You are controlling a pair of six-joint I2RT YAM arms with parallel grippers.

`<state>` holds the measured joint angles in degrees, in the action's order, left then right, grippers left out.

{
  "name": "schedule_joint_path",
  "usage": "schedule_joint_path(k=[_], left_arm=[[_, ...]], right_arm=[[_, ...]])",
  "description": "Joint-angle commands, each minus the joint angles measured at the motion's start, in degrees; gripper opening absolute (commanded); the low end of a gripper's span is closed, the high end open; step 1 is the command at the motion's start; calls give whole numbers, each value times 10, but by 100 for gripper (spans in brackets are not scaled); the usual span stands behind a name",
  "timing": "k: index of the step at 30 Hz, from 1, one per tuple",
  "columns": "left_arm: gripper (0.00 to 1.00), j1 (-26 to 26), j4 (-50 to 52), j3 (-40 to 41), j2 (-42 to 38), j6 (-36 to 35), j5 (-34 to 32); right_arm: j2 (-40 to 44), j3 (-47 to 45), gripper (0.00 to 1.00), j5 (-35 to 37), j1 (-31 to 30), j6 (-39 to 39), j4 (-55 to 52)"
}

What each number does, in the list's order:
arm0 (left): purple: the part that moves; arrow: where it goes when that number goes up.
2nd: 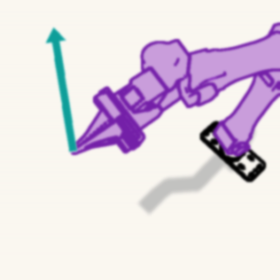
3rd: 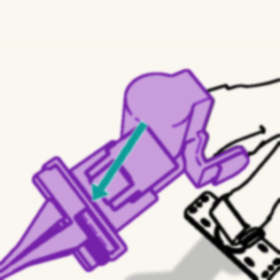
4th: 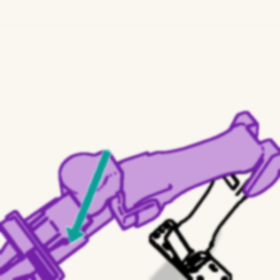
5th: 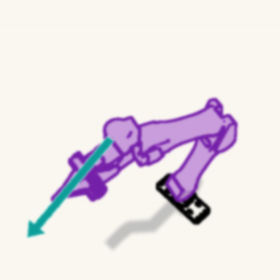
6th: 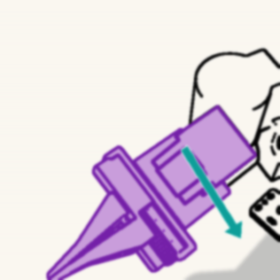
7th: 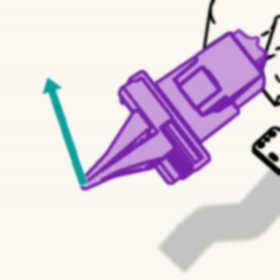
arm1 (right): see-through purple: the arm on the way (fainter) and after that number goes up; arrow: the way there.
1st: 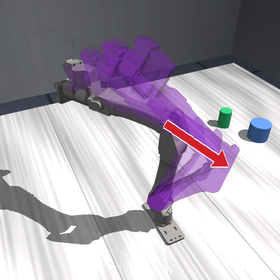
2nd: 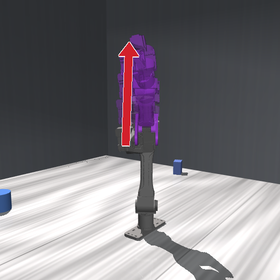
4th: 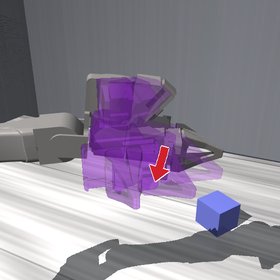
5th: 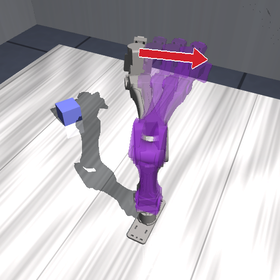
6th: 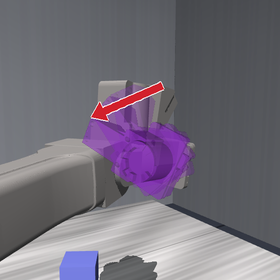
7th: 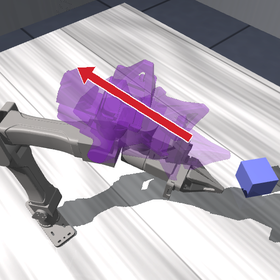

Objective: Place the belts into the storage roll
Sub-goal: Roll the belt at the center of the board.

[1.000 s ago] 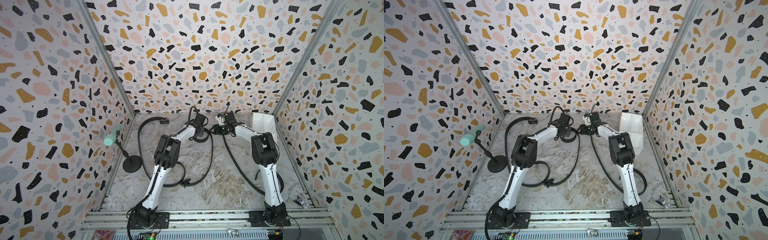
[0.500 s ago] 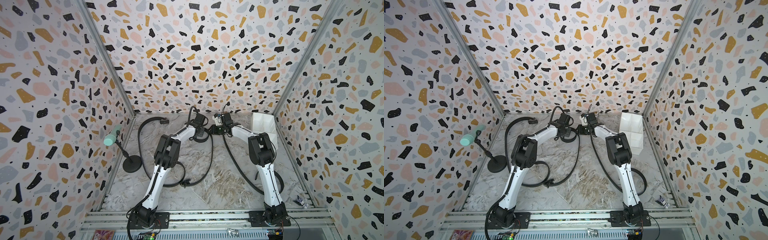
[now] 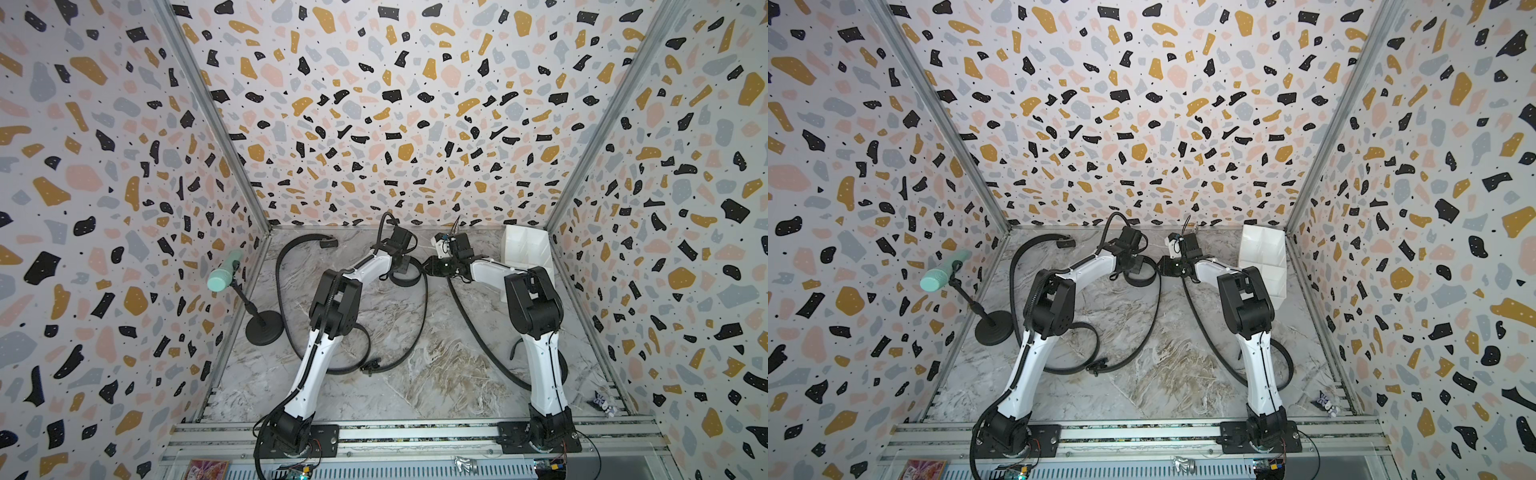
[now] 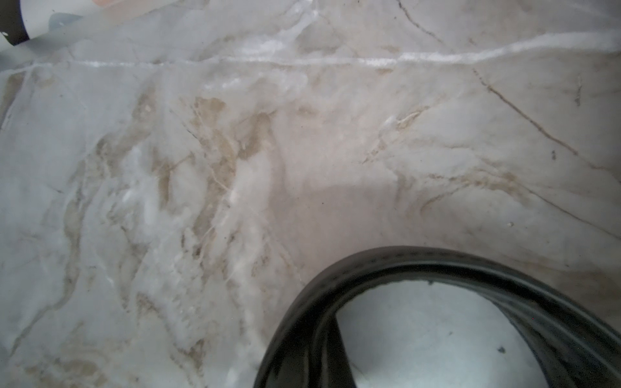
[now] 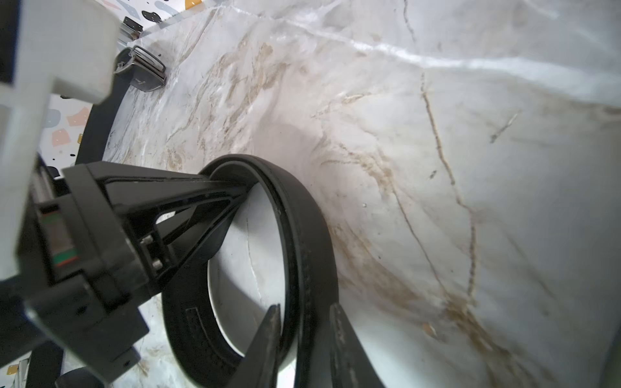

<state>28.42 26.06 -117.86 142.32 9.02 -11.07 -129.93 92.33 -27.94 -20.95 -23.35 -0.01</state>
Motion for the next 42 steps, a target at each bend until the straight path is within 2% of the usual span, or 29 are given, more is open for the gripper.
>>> schedule_joint_path(k=[1,7,20,27,36,38,42], left_arm=[[0,5,9,4,46,0,19],[0,6,10,7,45,-2,16],[0,6,7,15,40,-3,14],[0,7,3,17,39,-3,18],[0,9,3,10,42,-2,20],[0,9,3,8,43,0,20],[0,10,0,0,46,3,20]], right_arm=[[27,-8,30,-4,6,1,-16],[50,-20,39,-7,5,-7,1],[57,-31,41,6,6,-10,5],[19,-3,31,19,4,0,-18],[-14,47,29,45,-9,21,-66],[-17,48,25,59,-10,22,-75],[-3,33,7,83,-10,22,-90]])
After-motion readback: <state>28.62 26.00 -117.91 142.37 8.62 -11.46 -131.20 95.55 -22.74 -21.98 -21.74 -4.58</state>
